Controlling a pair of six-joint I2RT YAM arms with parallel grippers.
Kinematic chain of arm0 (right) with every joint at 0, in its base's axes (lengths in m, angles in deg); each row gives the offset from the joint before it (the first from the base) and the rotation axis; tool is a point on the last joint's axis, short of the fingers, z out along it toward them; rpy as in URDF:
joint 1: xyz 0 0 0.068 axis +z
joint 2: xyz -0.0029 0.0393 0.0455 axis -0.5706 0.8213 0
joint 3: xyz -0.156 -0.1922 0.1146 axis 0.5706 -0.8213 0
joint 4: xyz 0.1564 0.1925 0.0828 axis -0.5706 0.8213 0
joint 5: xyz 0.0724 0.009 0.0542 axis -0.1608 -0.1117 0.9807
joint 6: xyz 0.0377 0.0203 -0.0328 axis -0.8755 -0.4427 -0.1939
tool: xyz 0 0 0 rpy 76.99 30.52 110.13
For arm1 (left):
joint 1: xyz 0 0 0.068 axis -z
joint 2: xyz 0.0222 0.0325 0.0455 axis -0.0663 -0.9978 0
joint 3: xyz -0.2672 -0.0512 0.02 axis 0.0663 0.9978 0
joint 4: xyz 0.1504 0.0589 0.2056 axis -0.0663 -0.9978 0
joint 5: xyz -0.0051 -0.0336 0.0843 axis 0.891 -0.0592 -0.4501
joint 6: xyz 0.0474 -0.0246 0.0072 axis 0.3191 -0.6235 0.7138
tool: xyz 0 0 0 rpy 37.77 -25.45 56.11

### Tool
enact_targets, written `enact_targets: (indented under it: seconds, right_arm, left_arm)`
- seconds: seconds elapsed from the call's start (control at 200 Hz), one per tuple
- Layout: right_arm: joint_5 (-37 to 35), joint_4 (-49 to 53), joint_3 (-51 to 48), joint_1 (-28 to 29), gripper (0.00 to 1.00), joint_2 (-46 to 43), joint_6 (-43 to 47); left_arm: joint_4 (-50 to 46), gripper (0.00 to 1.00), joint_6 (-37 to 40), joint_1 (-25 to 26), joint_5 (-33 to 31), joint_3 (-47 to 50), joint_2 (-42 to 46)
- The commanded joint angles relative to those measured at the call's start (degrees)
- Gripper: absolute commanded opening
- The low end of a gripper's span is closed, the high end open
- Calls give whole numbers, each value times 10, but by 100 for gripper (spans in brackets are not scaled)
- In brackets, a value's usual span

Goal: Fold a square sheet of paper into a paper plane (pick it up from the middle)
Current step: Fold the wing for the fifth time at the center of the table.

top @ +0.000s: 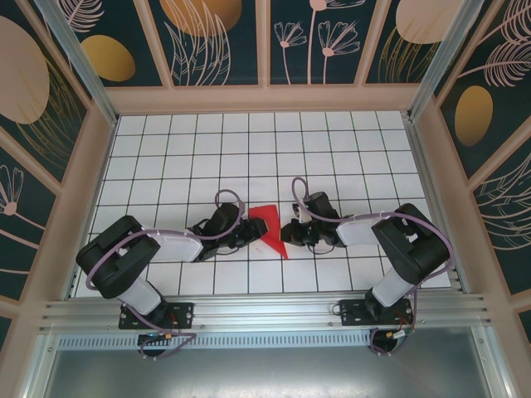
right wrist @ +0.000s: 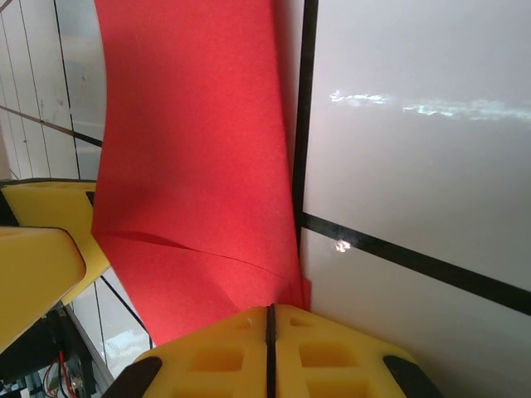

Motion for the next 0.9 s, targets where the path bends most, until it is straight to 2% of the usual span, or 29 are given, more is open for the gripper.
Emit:
enact_targets:
  seconds: [0.0, 0.135, 0.235, 0.4, 0.515, 0.595, 0.761, 0.896]
  right_arm:
    - [-12, 8, -17, -3, 12, 12, 3]
    - [-13, 8, -14, -3, 13, 12, 6]
    - [-22, 20, -7, -4, 14, 7, 9]
    - [-72, 58, -4, 3, 22, -63, 28]
    - [-160, 130, 6, 26, 35, -133, 75]
    - [-236, 169, 12, 52, 37, -165, 93]
    - [-355, 137, -15, 140, 41, -202, 103]
    - [-436, 97, -26, 208, 43, -184, 143]
  left_arm:
    - [27, 48, 8, 4, 10, -16, -16]
    - [27, 37, 25, 3, 13, -26, -24]
    - [10, 21, 42, 4, 12, -38, -28]
    - [-41, 6, 58, 4, -5, -61, -24]
    - [-78, 3, 67, 4, -9, -81, -24]
    - [-92, 3, 69, 3, -10, -91, -24]
    - [-115, 2, 70, 4, -13, -107, -27]
    - [-120, 2, 70, 4, -10, -111, -32]
